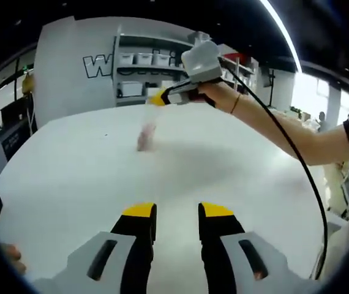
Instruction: Open the resealable bag by pulling the two sides of the seal apart until the entire bag opening is separated and visibly accessible.
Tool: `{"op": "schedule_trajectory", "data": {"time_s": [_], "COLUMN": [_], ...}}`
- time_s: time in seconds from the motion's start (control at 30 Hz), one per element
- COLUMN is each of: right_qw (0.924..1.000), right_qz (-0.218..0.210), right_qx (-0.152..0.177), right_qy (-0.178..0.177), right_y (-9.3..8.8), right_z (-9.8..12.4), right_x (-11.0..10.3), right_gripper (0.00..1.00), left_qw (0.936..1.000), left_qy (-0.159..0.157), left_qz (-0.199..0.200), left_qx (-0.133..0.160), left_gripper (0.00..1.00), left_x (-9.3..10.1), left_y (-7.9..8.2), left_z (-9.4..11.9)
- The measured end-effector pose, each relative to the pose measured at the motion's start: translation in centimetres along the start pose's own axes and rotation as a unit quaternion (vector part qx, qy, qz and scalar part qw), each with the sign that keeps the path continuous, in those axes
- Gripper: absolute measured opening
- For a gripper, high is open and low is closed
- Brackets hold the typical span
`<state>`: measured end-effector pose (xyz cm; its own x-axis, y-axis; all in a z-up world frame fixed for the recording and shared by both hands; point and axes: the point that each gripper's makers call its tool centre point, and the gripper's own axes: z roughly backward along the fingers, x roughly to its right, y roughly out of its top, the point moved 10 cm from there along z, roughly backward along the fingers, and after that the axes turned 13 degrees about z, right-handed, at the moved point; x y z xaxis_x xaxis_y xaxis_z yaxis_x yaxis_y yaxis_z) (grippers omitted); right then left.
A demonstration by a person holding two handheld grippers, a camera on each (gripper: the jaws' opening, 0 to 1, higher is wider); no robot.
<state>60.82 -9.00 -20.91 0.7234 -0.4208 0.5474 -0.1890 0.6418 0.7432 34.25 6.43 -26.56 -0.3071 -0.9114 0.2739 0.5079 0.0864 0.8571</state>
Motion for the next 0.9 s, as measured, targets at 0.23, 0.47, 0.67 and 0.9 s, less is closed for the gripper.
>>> {"op": "schedule_trajectory", "data": {"time_s": [0.23, 0.47, 0.67, 0.9], "right_qw": [0.9999, 0.9999, 0.9994, 0.9974], "right_qz": [-0.003, -0.003, 0.006, -0.015], "right_qx": [-0.004, -0.01, -0.019, -0.024], "right_qy": [0.01, 0.012, 0.03, 0.066], "right_y": [-0.6, -1.3, -2.0, -2.5], "right_z": [0.2, 0.7, 1.4, 2.5], "right_x": [-0.2, -0.5, -1.5, -3.0], "right_gripper": [0.0, 0.0, 0.0, 0.0], "left_qw": [1.0, 1.0, 1.0, 1.0], "left_qy": [0.0, -0.001, -0.002, -0.003], "left_qz": [0.002, 0.002, 0.002, 0.002], "left_qx": [-0.002, -0.004, -0.005, -0.008], "left_gripper": [0.28, 0.28, 0.29, 0.29], "left_x": [-0.1, -0.1, -0.1, -0.1], "left_y": [-0.1, -0.3, -0.5, -0.6], "left_z": [-0.1, -0.2, -0.2, -0.3]}}
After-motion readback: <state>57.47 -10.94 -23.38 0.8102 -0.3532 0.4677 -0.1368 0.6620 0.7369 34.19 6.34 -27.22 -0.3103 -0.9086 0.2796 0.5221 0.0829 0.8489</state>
